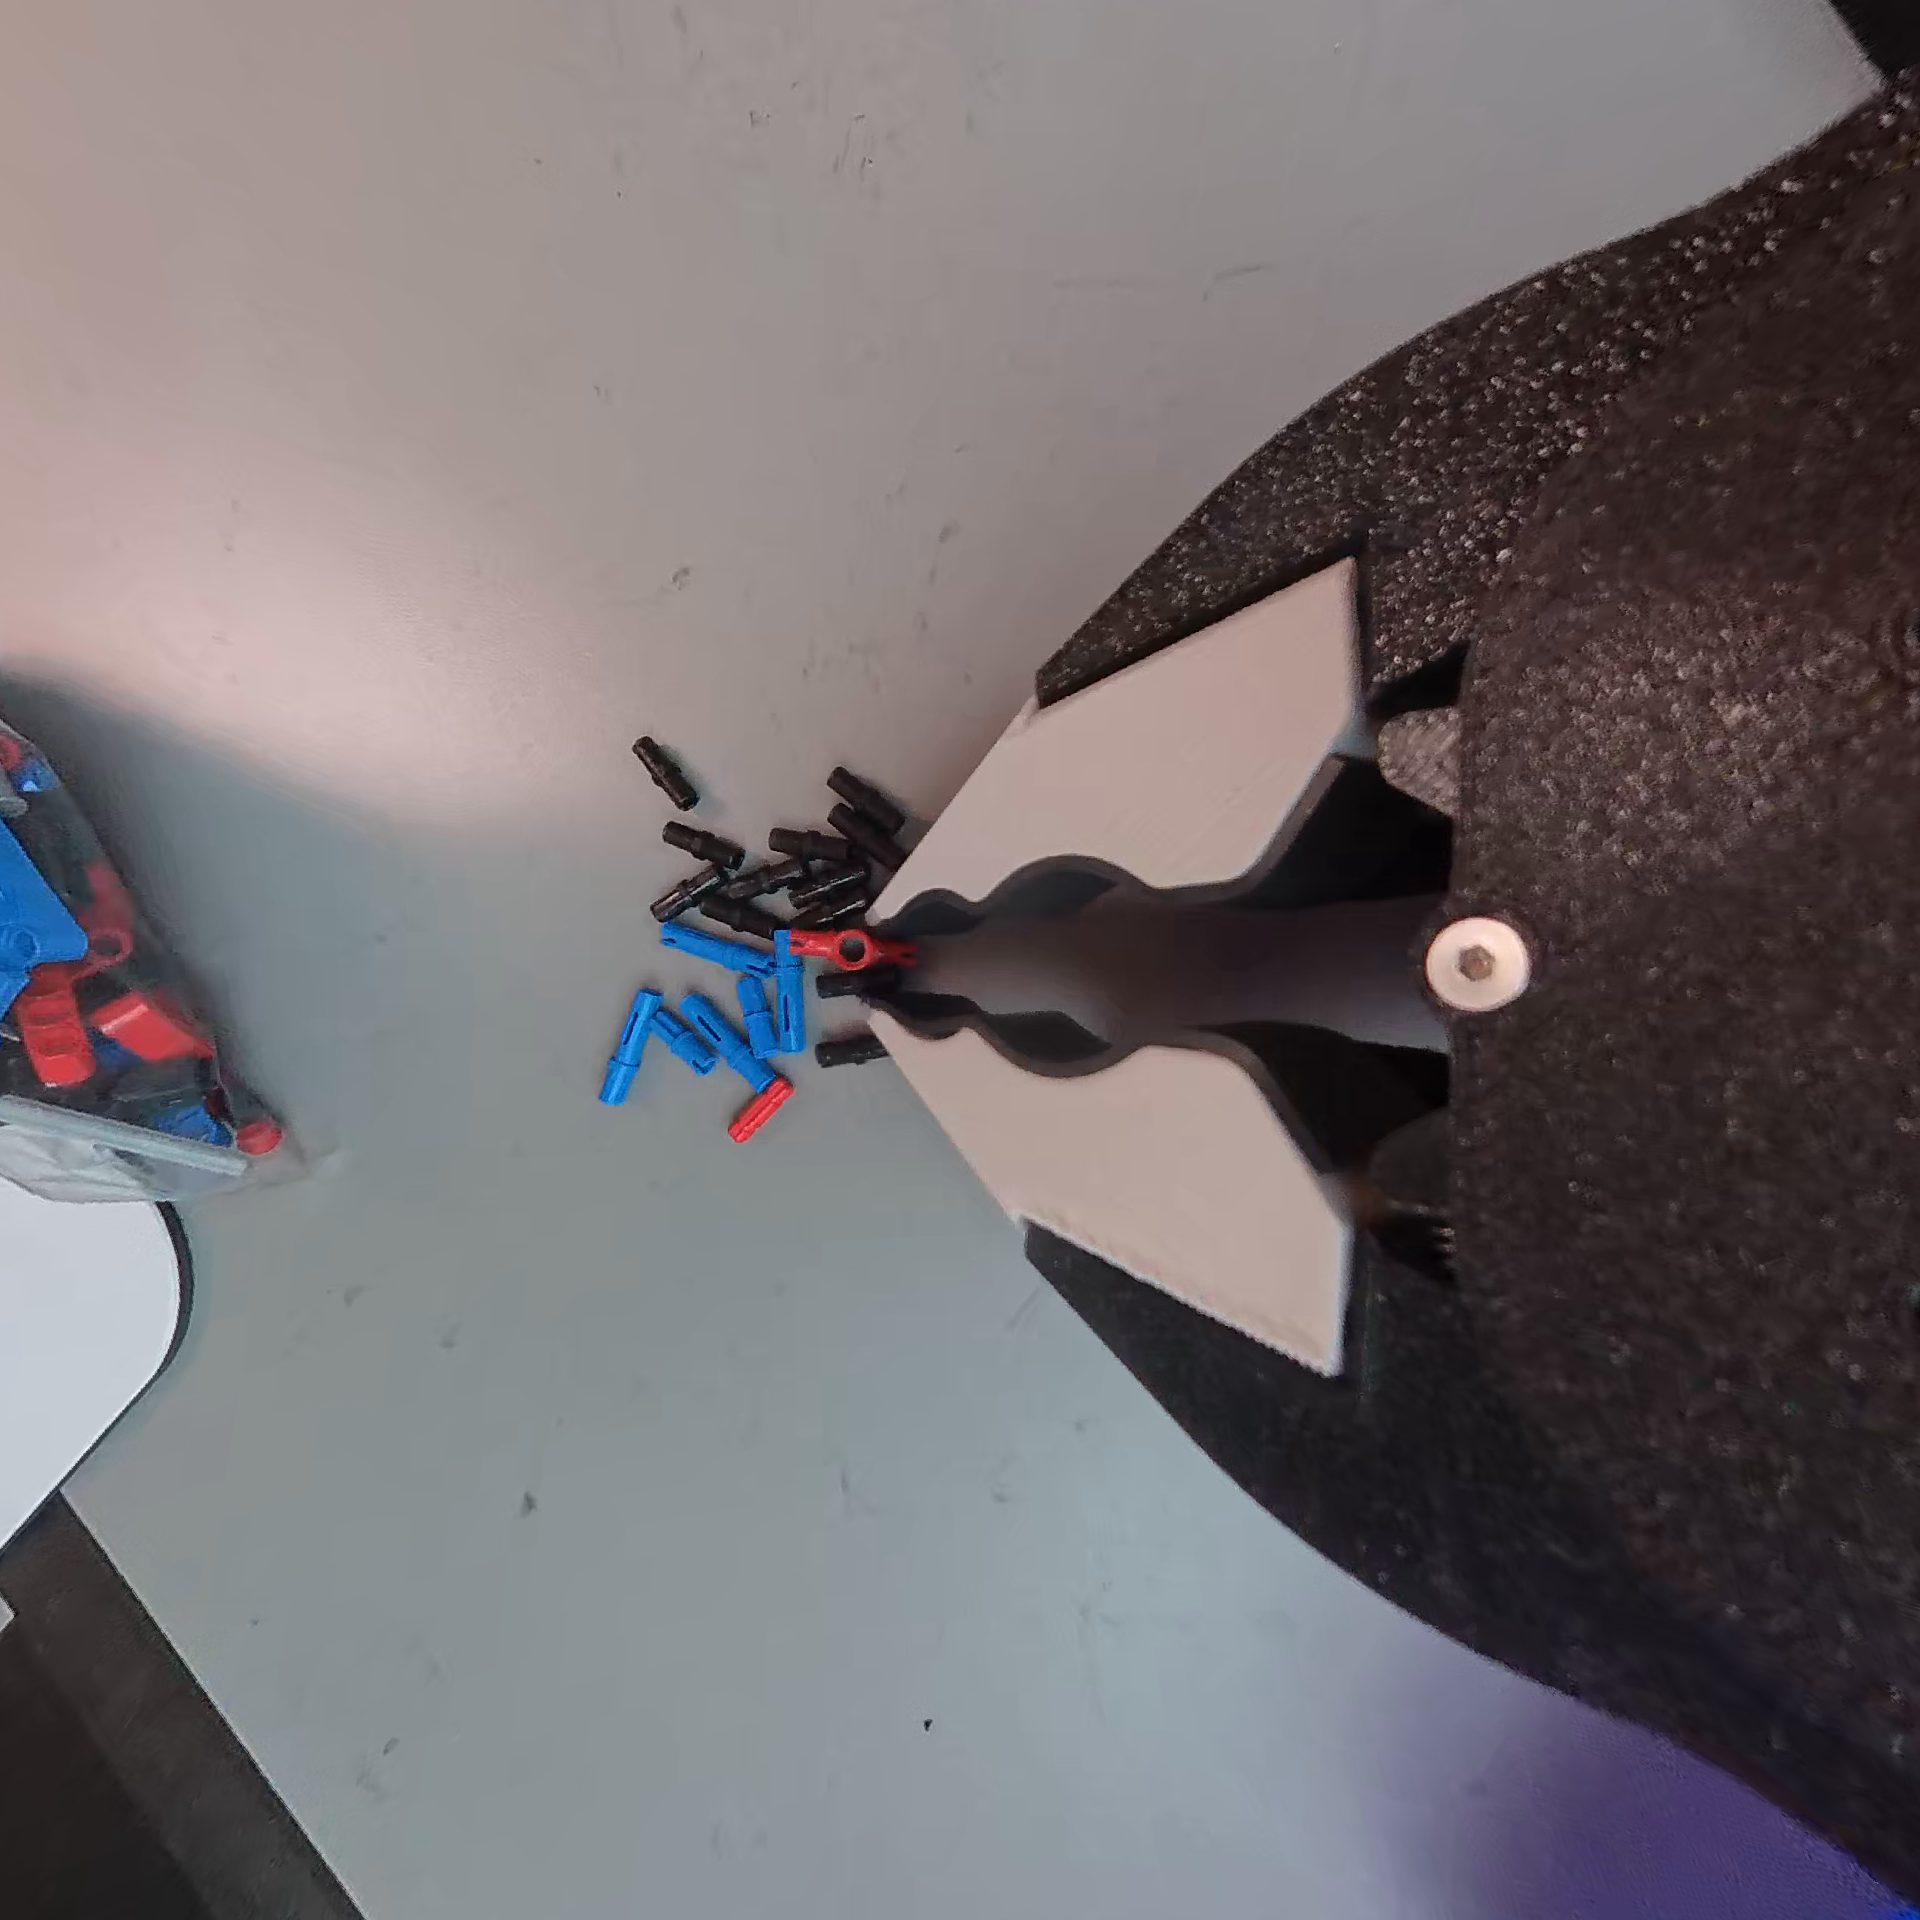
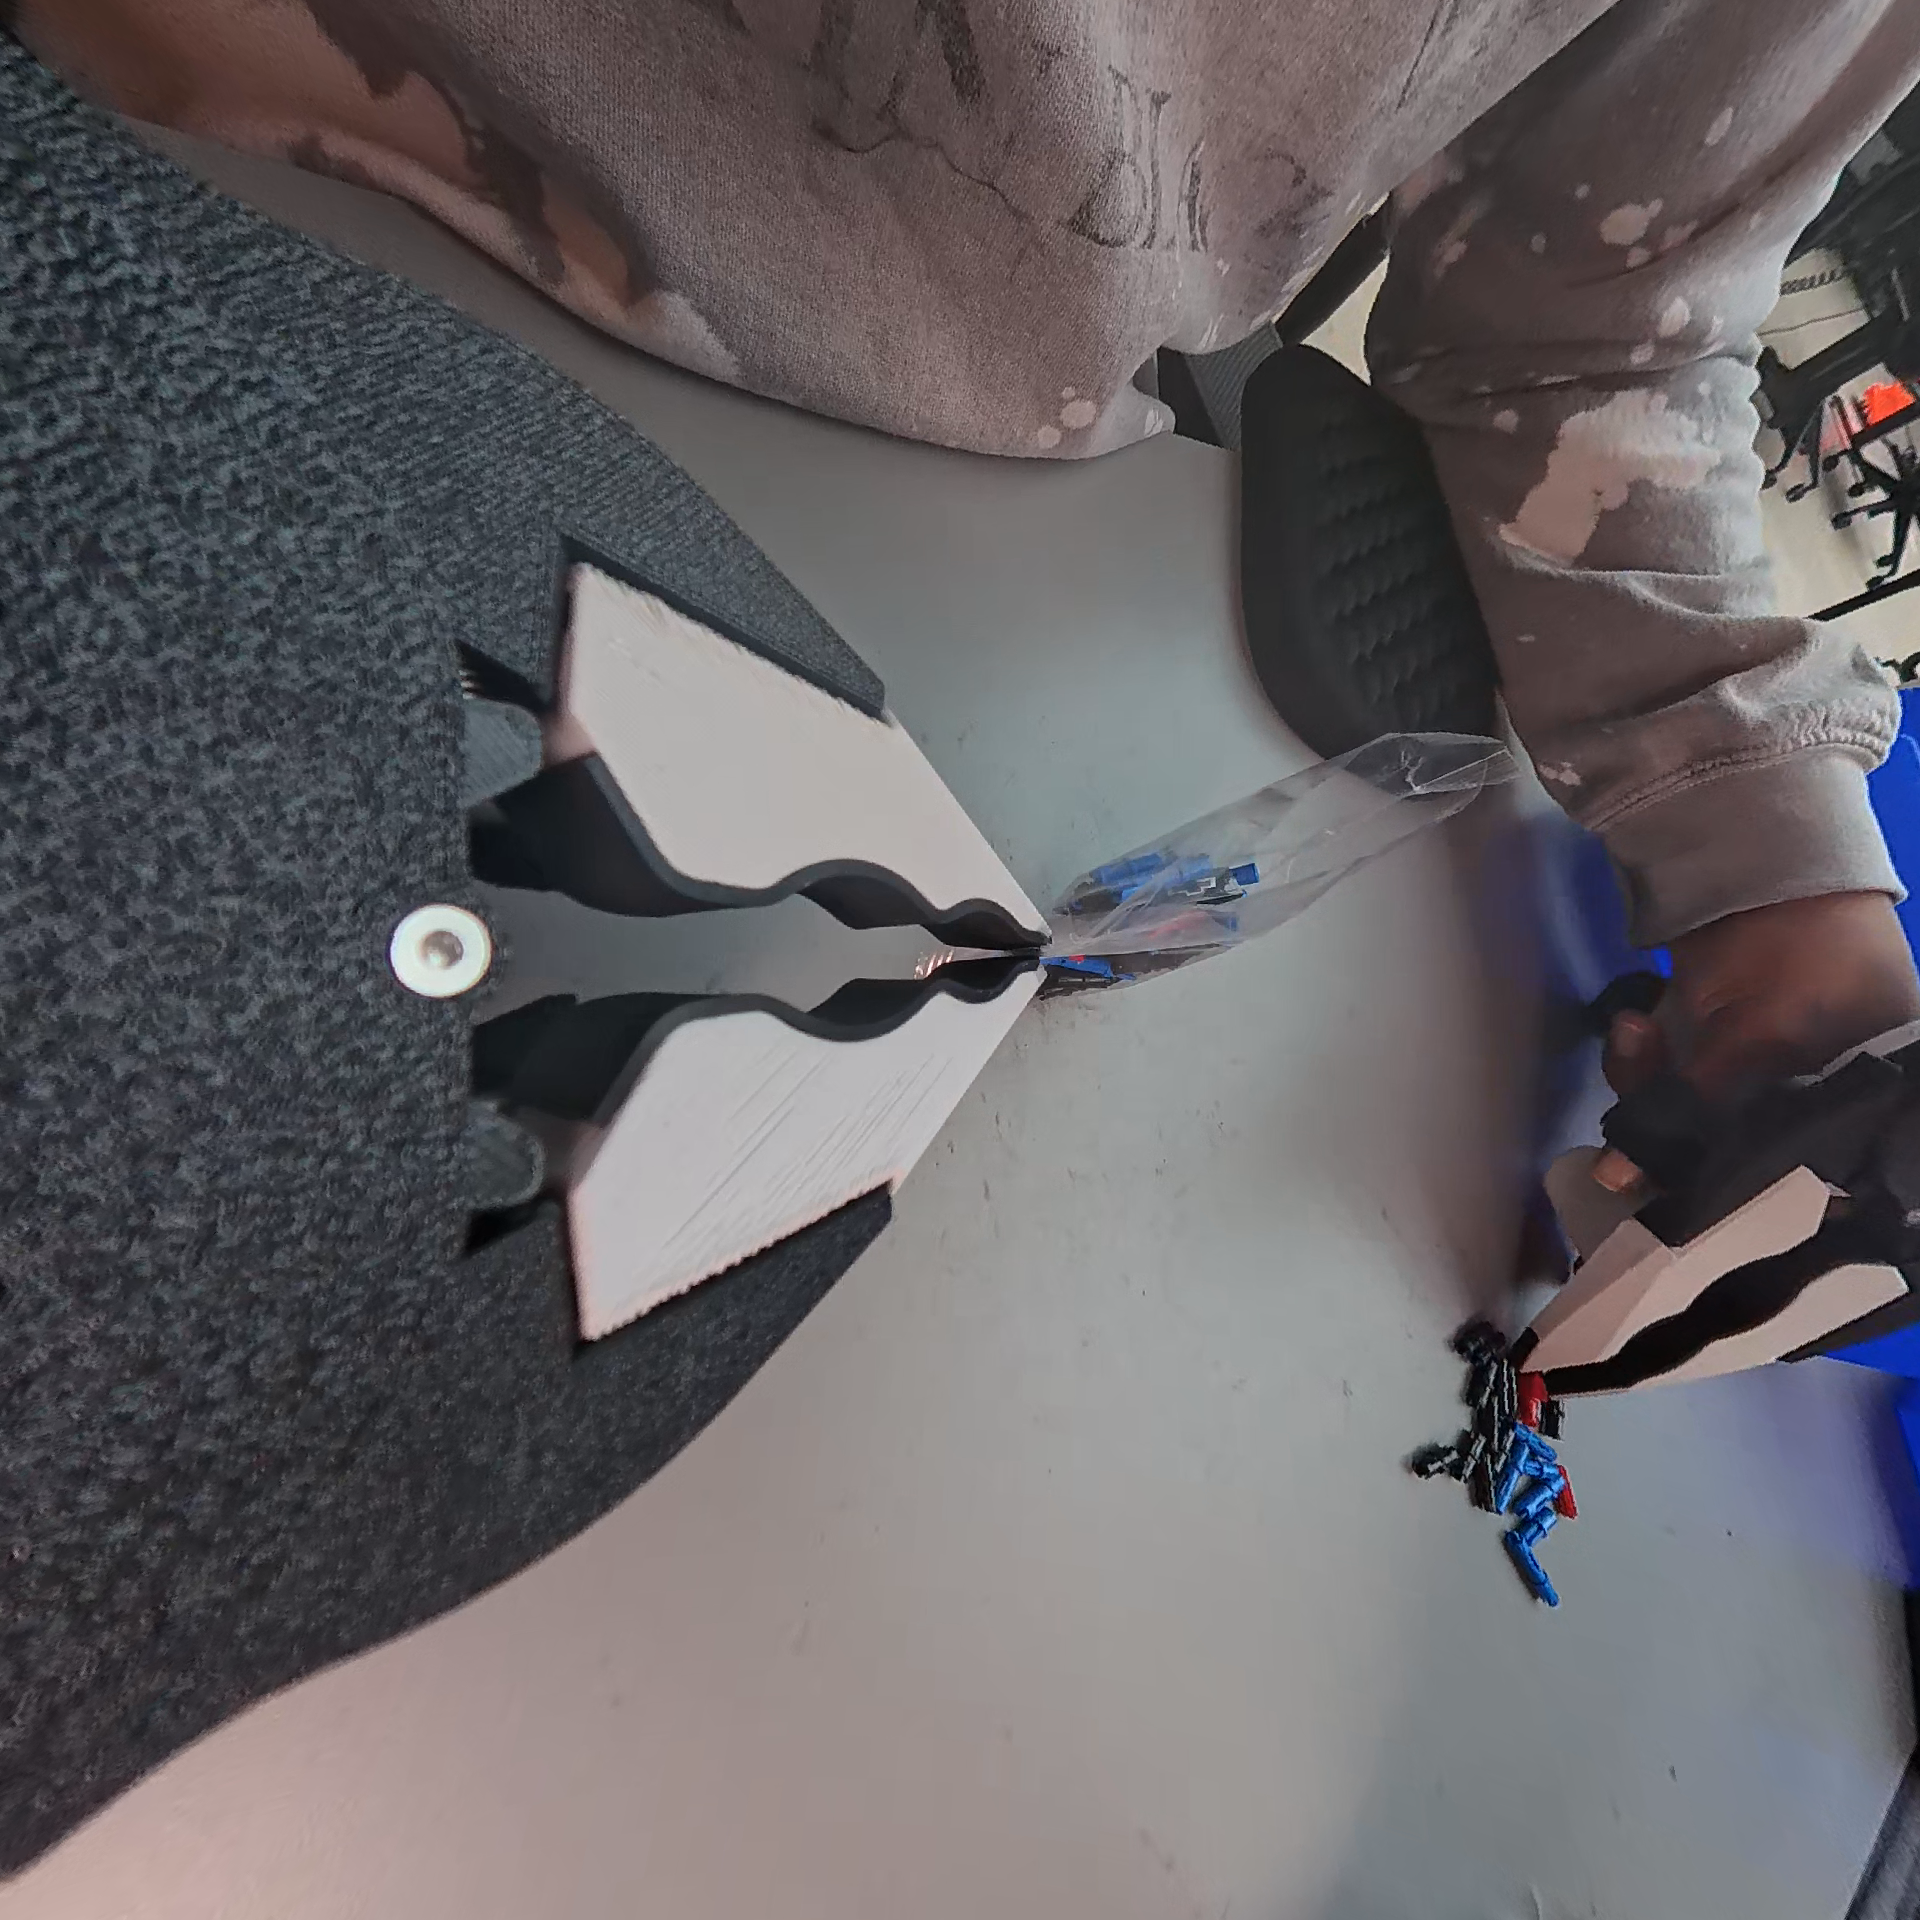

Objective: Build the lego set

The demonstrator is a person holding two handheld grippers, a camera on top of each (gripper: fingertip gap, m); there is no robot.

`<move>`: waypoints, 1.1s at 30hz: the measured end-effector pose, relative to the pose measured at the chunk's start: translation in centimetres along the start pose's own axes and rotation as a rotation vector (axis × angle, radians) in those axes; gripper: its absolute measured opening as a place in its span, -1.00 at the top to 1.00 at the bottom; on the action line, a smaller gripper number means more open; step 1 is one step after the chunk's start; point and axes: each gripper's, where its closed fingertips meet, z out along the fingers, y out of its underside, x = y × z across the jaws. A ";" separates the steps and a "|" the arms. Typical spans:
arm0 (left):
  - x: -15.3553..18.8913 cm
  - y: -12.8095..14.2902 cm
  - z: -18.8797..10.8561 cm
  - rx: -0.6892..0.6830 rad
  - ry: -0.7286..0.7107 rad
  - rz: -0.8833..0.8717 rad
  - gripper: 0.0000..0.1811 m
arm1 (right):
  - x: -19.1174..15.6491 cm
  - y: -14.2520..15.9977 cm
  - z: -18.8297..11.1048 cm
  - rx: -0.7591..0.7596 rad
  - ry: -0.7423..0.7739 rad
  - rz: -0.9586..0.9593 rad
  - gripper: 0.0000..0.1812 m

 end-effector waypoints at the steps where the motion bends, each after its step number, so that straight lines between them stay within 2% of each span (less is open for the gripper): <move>1: 0.0 0.0 -0.1 0.002 0.000 0.002 0.89 | 0.0 0.0 0.0 0.000 0.000 0.000 0.99; 9: 0.3 -0.5 -1.3 0.039 -0.003 0.019 0.94 | 0.0 0.0 0.0 -0.002 0.002 -0.001 0.99; 12: 1.2 -1.5 -2.1 0.085 0.030 0.018 0.94 | 0.0 0.0 0.0 -0.001 0.004 -0.002 0.99; 14: 4.2 -3.7 -3.7 0.175 0.145 0.037 0.95 | 0.1 0.0 0.0 -0.001 0.006 0.002 0.99; 18: 14.1 -7.8 -8.3 0.314 0.471 0.167 0.95 | 0.3 0.0 0.1 -0.001 0.015 0.009 0.99; 21: 19.3 -8.1 -9.5 0.287 0.560 0.290 0.94 | 0.3 0.0 0.1 -0.003 0.019 0.005 0.99; 24: 21.4 -7.0 -8.3 0.202 0.565 0.344 0.91 | 0.2 0.0 0.2 -0.004 0.020 0.000 0.99; 28: 22.1 -6.4 -7.9 0.173 0.598 0.341 0.88 | 0.2 0.0 0.1 -0.002 0.019 -0.005 0.99; 30: 21.6 -6.7 -8.3 0.204 0.597 0.332 0.82 | 0.1 0.0 0.1 -0.001 0.017 -0.004 0.99; 32: 19.6 -7.7 -8.7 0.265 0.561 0.267 0.82 | 0.1 0.0 0.1 -0.001 0.014 -0.004 0.99; 33: 17.5 -8.1 -8.4 0.286 0.499 0.215 0.82 | 0.1 0.0 0.1 0.000 0.013 -0.003 0.99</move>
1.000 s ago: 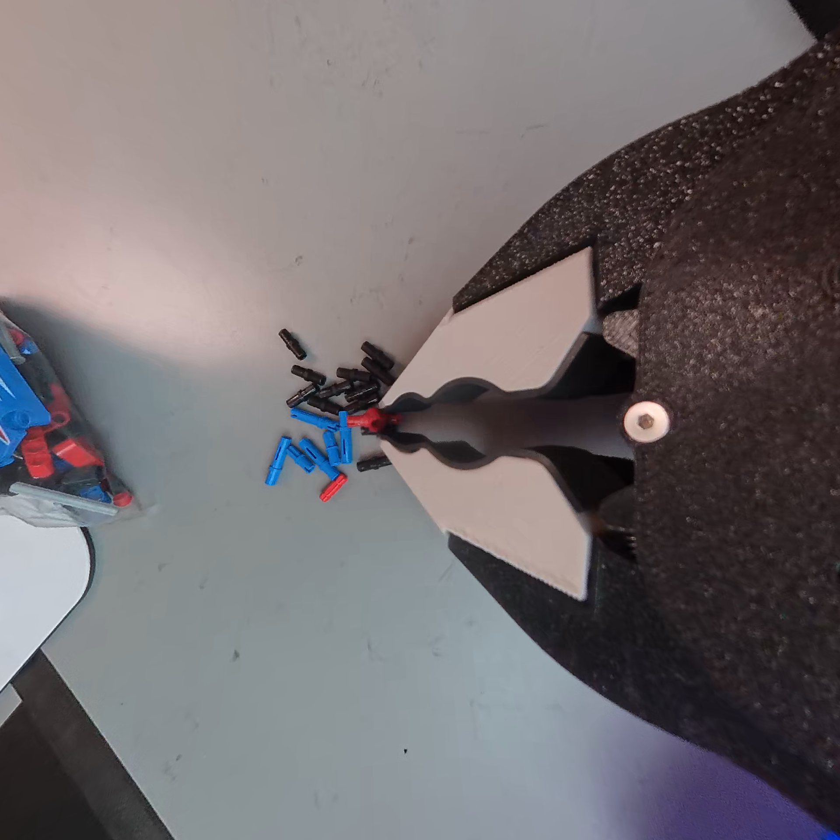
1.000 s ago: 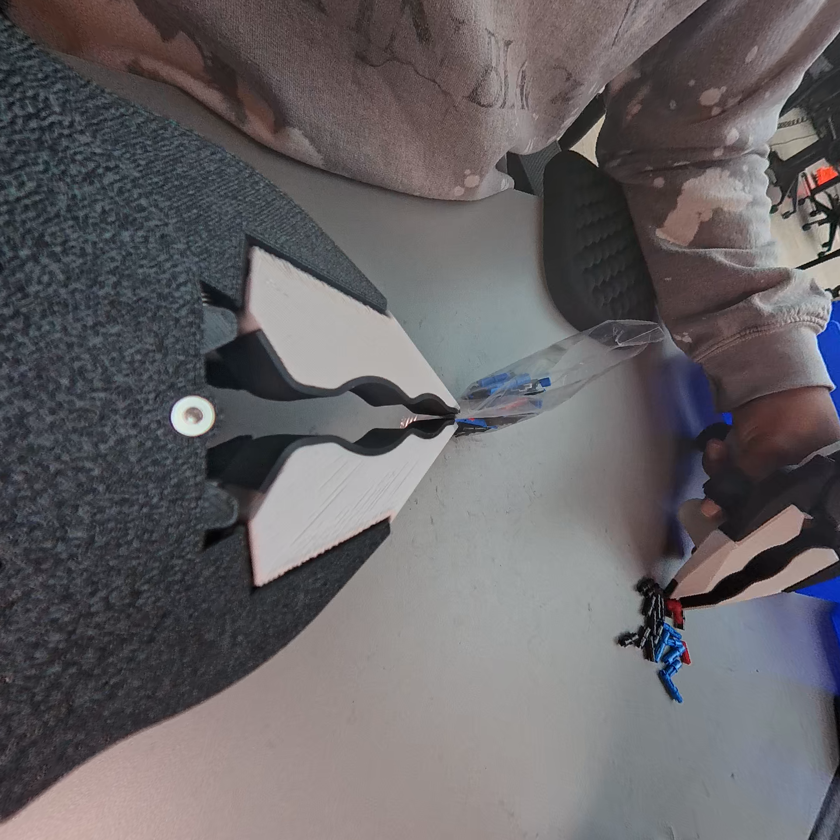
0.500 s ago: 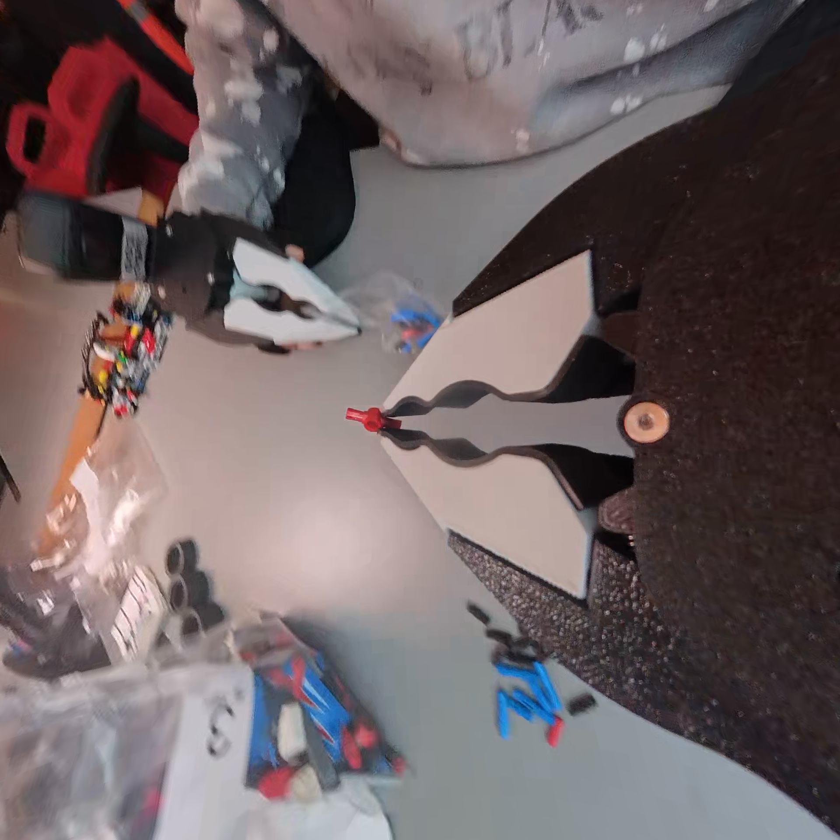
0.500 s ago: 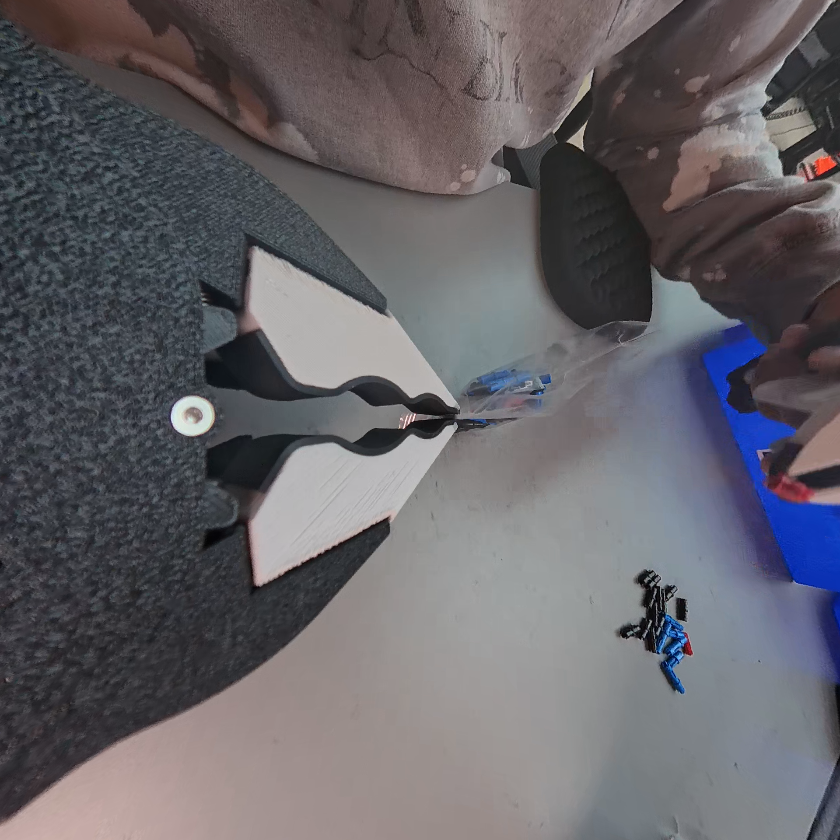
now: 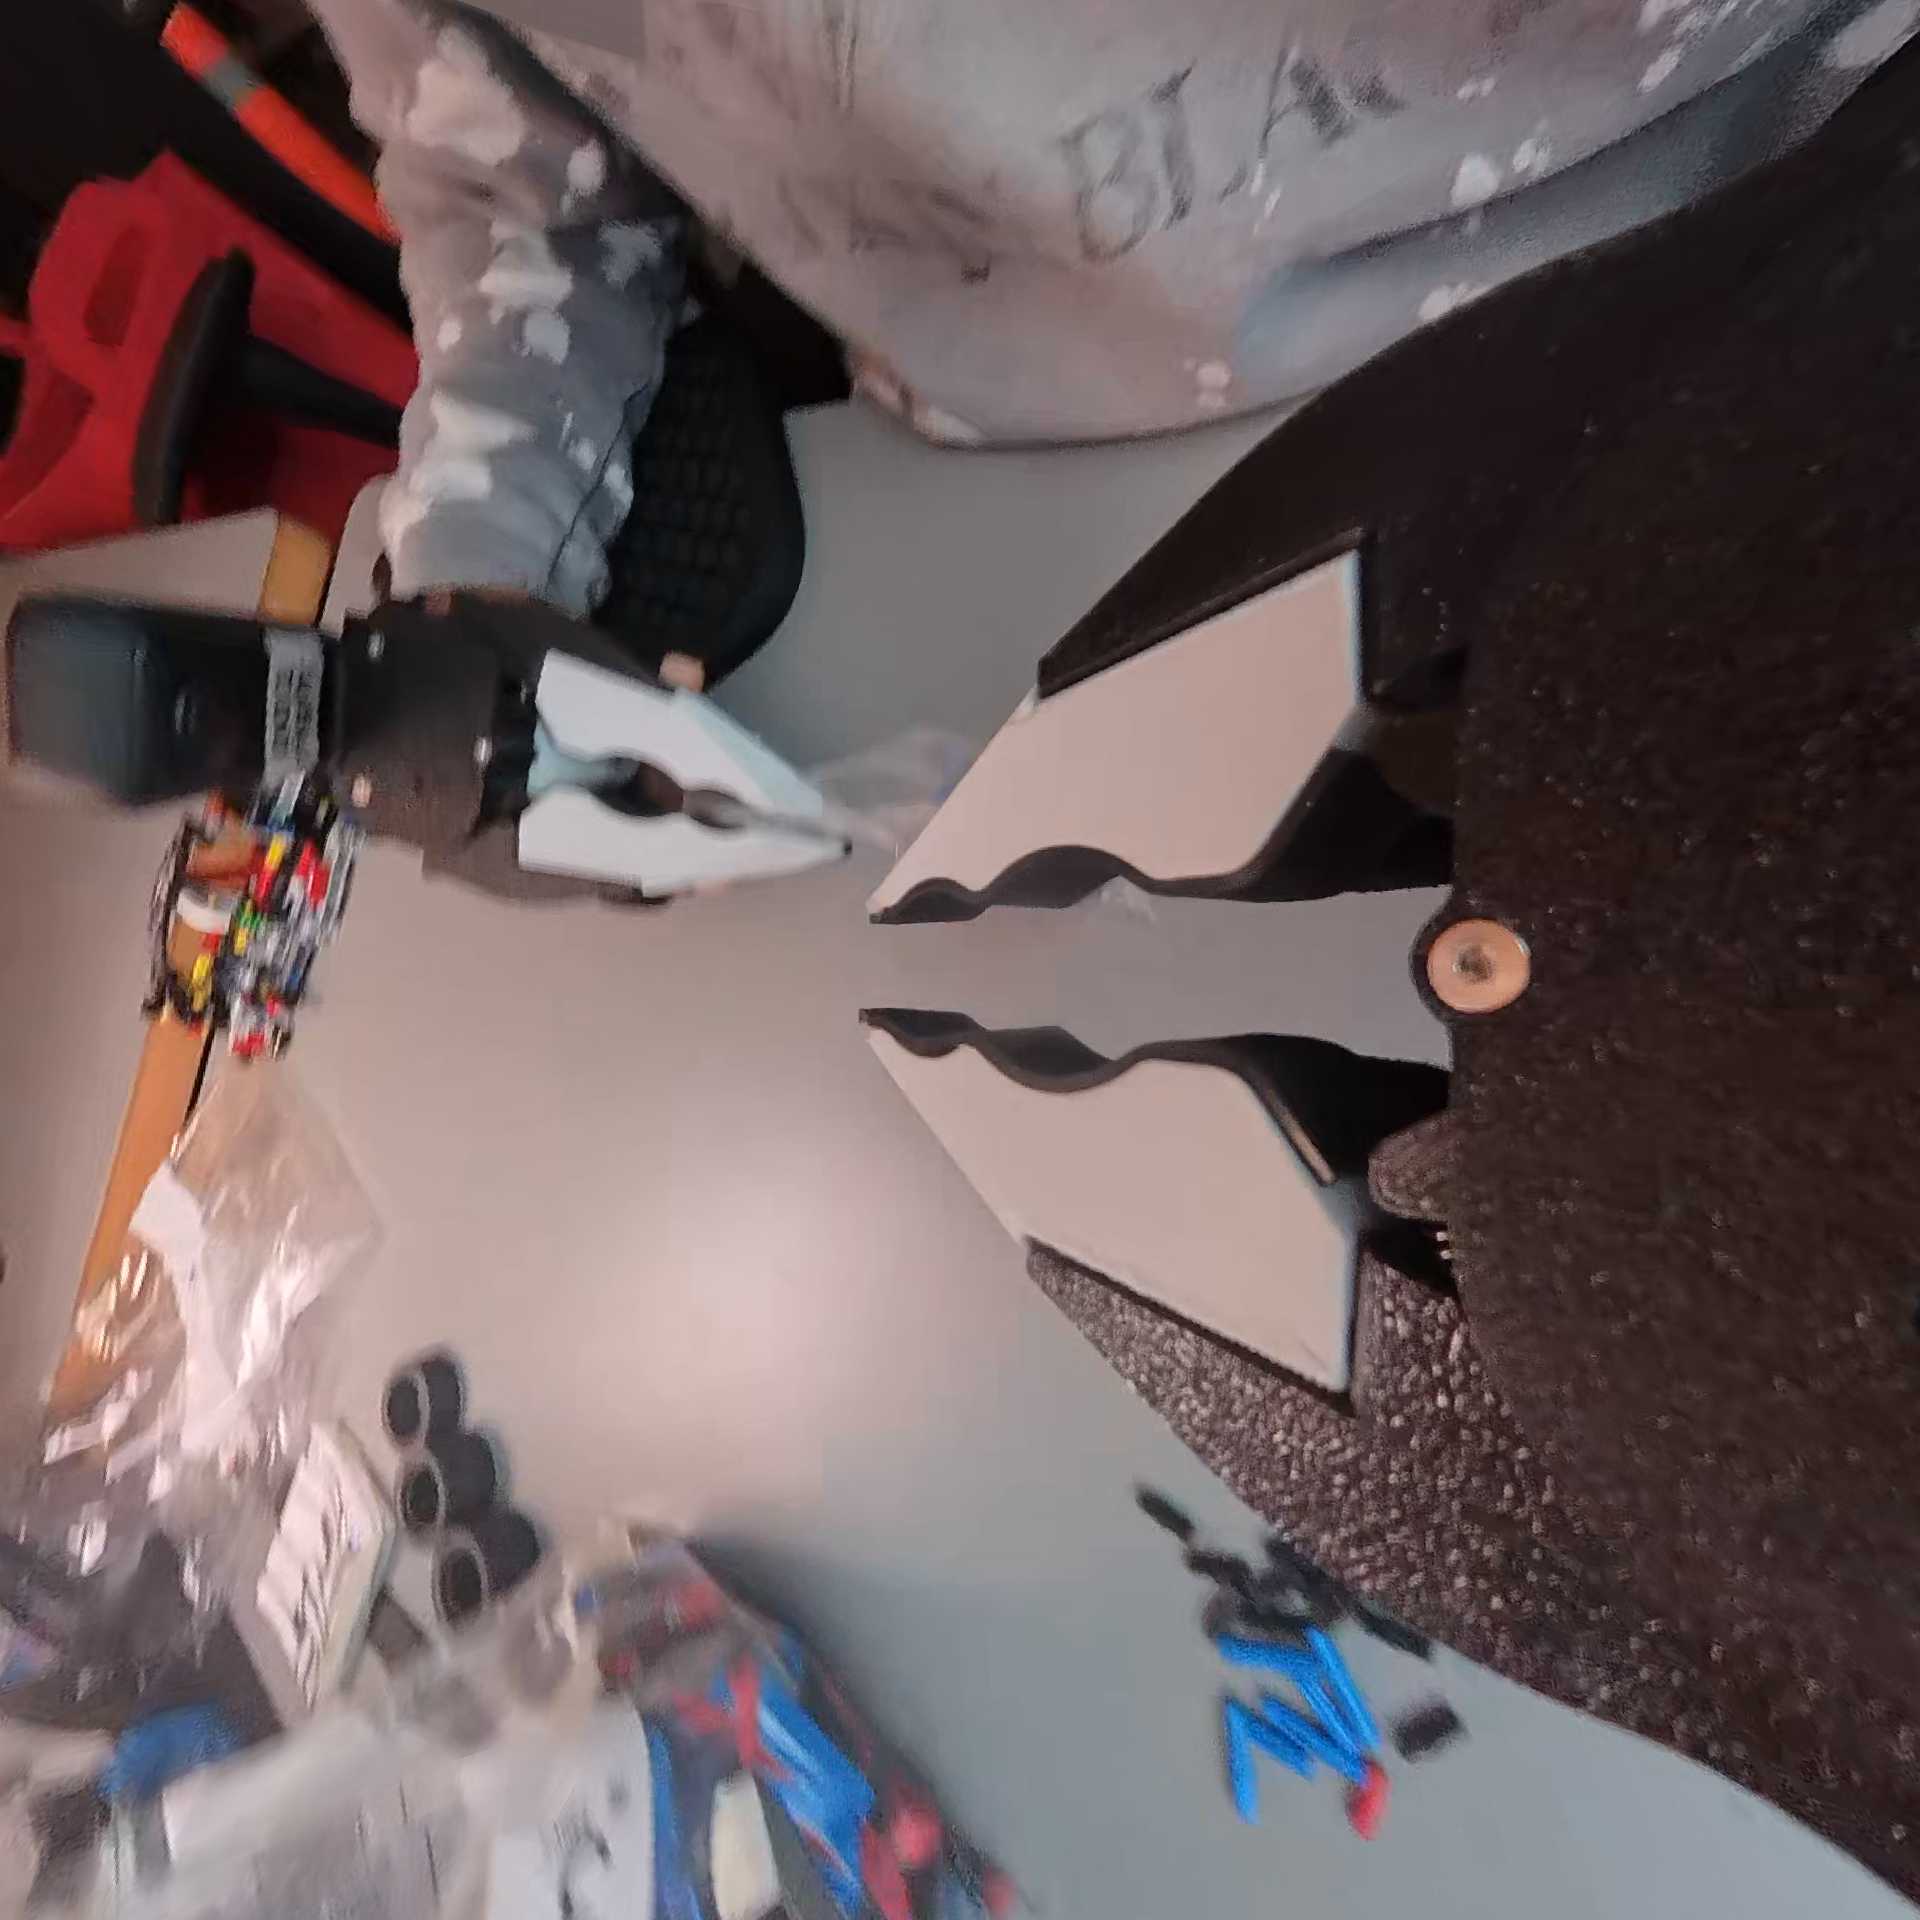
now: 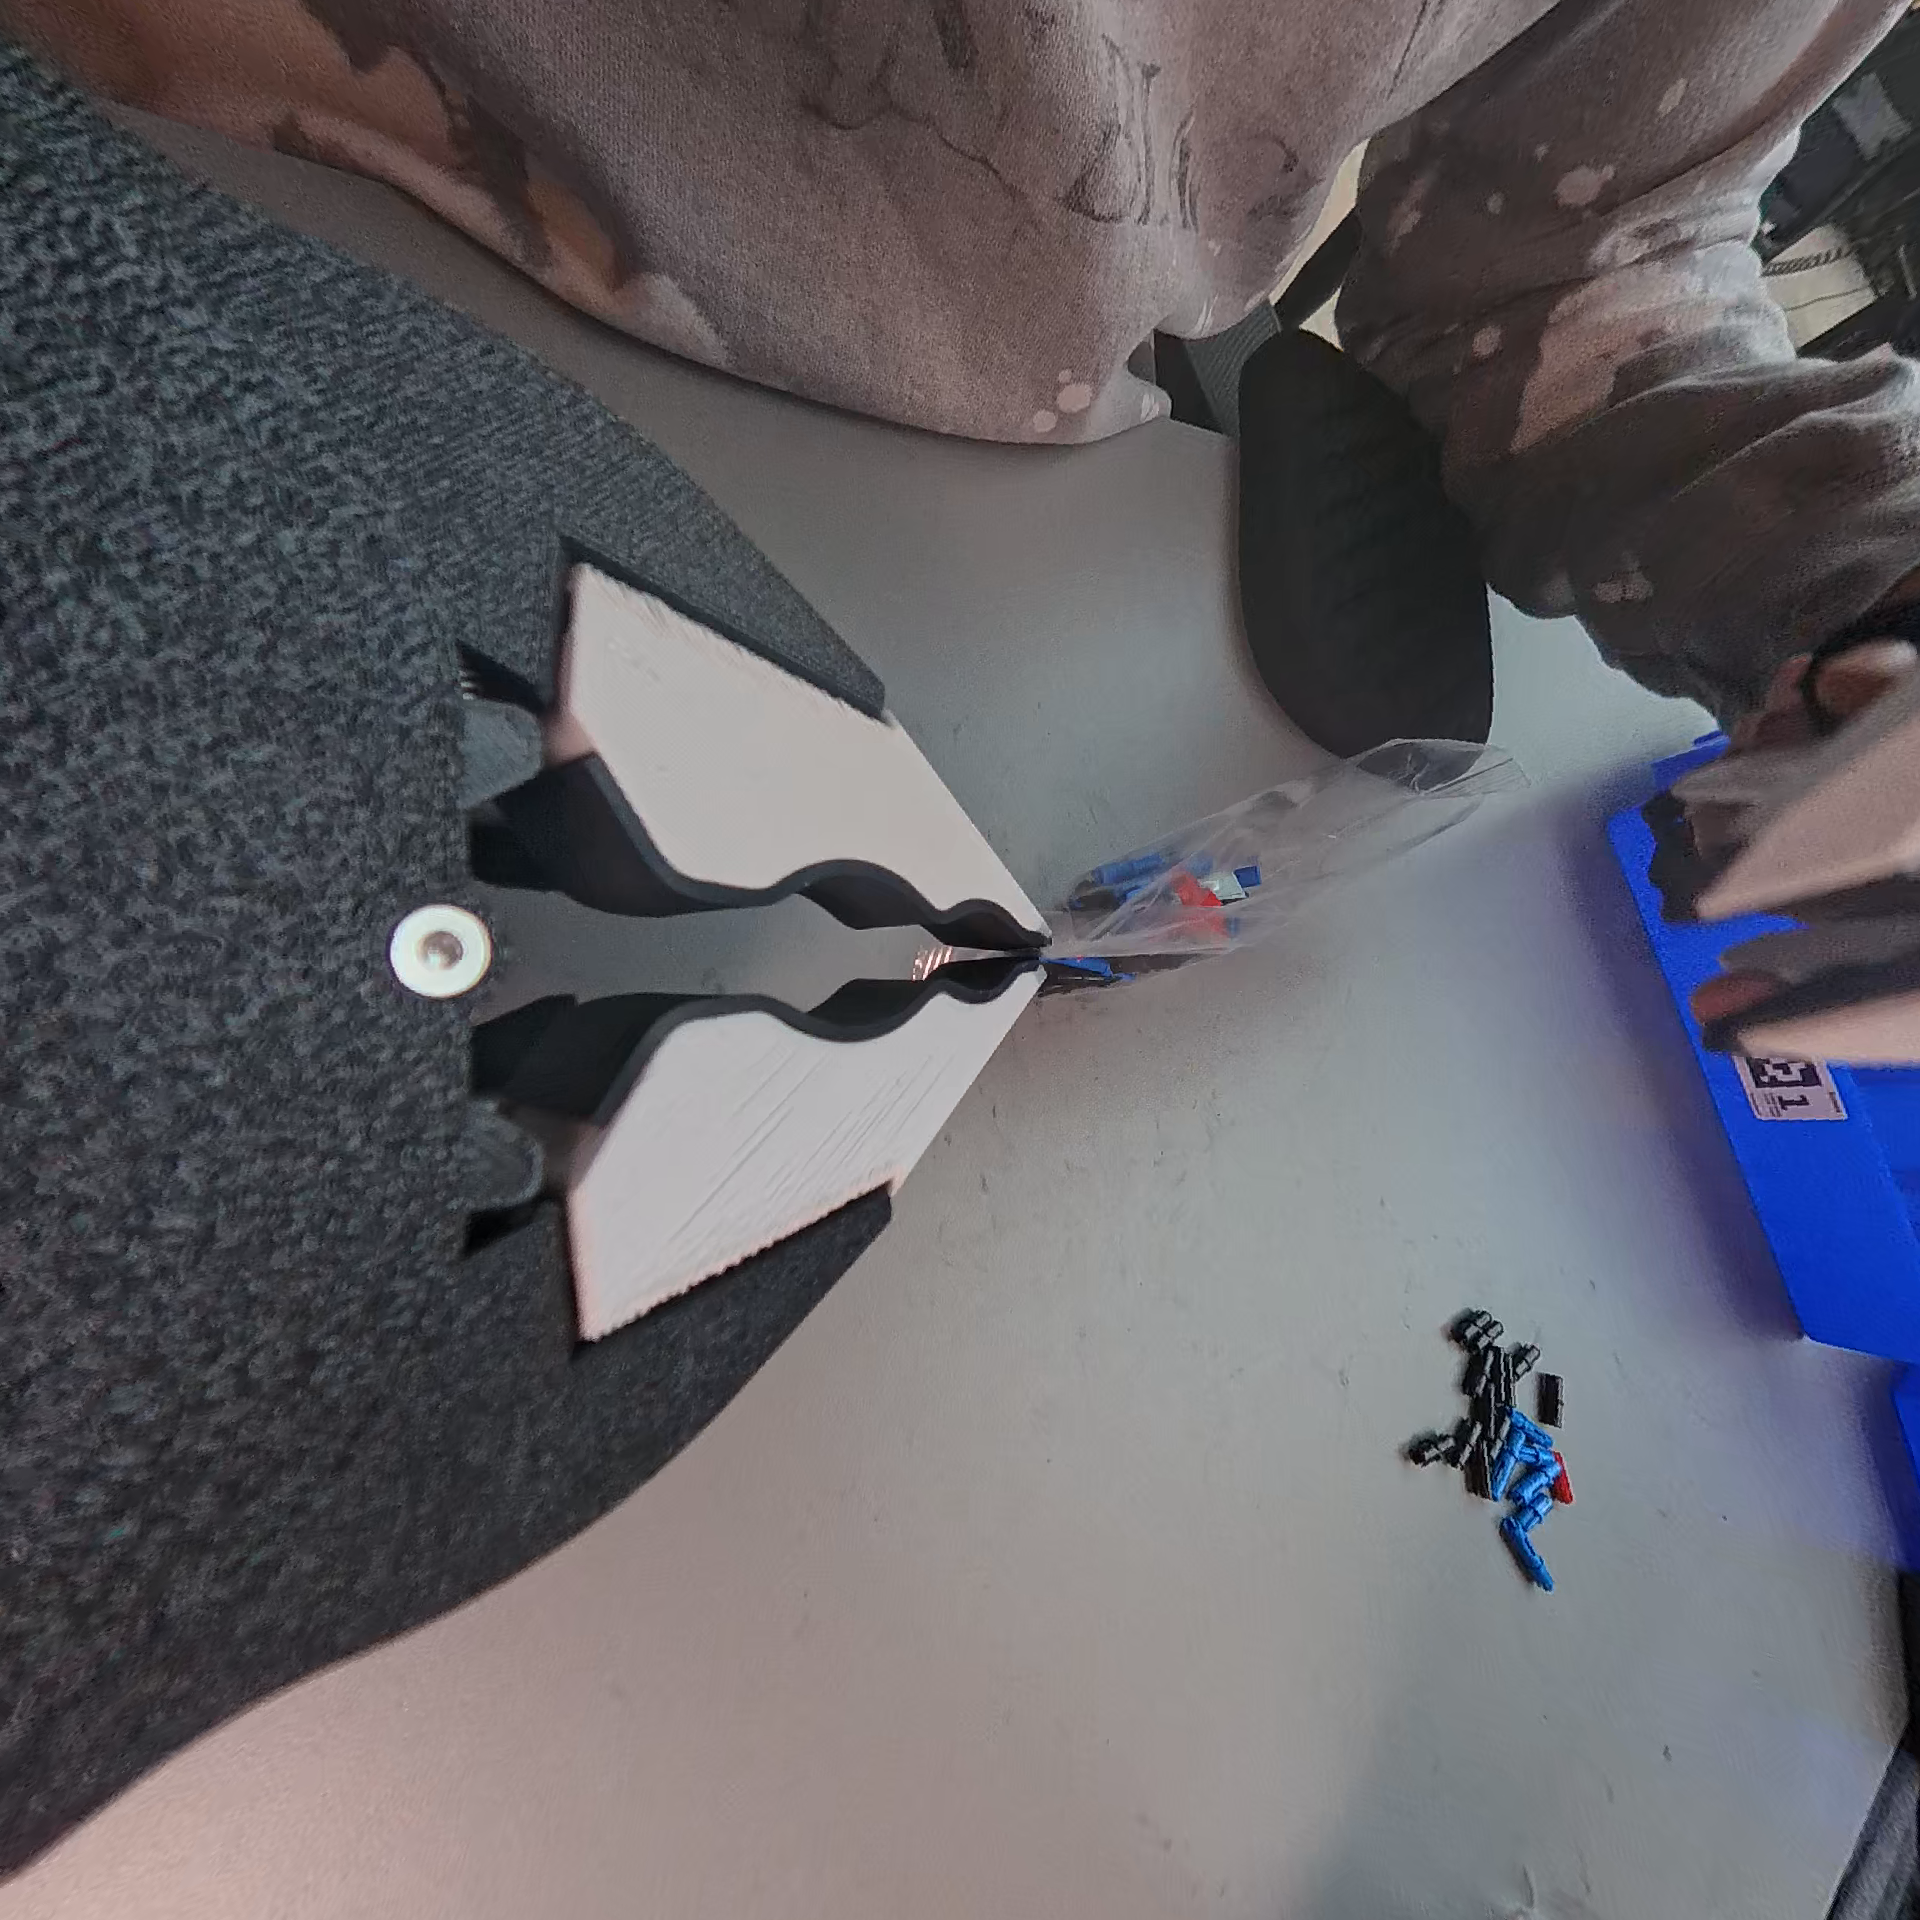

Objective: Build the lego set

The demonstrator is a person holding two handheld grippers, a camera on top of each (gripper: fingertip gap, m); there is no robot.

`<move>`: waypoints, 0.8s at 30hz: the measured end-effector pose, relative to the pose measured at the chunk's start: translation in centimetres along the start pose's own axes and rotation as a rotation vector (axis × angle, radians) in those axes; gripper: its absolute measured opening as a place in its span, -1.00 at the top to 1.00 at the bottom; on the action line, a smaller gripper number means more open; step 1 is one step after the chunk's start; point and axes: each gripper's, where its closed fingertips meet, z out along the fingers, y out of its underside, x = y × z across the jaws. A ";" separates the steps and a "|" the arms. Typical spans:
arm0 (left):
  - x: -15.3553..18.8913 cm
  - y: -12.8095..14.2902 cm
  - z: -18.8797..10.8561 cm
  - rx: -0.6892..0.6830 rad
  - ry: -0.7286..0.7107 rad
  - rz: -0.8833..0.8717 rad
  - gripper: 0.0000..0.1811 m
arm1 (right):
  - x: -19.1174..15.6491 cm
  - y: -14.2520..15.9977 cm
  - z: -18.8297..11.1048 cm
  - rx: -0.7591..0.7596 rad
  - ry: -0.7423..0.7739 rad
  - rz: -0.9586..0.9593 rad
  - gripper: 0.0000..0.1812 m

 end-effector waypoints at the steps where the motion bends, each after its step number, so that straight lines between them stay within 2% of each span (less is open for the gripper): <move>1: -2.7 0.4 -0.8 0.017 -0.100 -0.051 0.82 | 0.0 0.0 0.0 0.000 -0.001 0.000 0.99; 3: -8.7 2.9 -2.6 -0.008 -0.335 -0.153 0.81 | 0.0 0.0 0.0 -0.001 -0.004 0.000 0.99; 5: -13.5 6.7 -4.4 -0.095 -0.532 -0.223 0.79 | -0.1 0.1 0.1 -0.004 -0.006 0.000 0.99; 7: -15.9 9.6 -5.2 -0.144 -0.601 -0.282 0.78 | -0.1 0.1 0.1 -0.004 -0.007 0.001 0.99; 11: -17.6 12.3 -5.0 -0.209 -0.604 -0.312 0.78 | -0.1 0.0 0.0 -0.003 -0.009 0.004 0.99; 18: -17.3 12.2 -3.9 -0.229 -0.524 -0.245 0.73 | -0.2 0.1 0.0 -0.004 -0.018 0.005 0.99; 24: -16.9 12.1 -3.6 -0.226 -0.455 -0.272 0.82 | -0.3 0.1 0.0 -0.004 -0.019 -0.001 0.99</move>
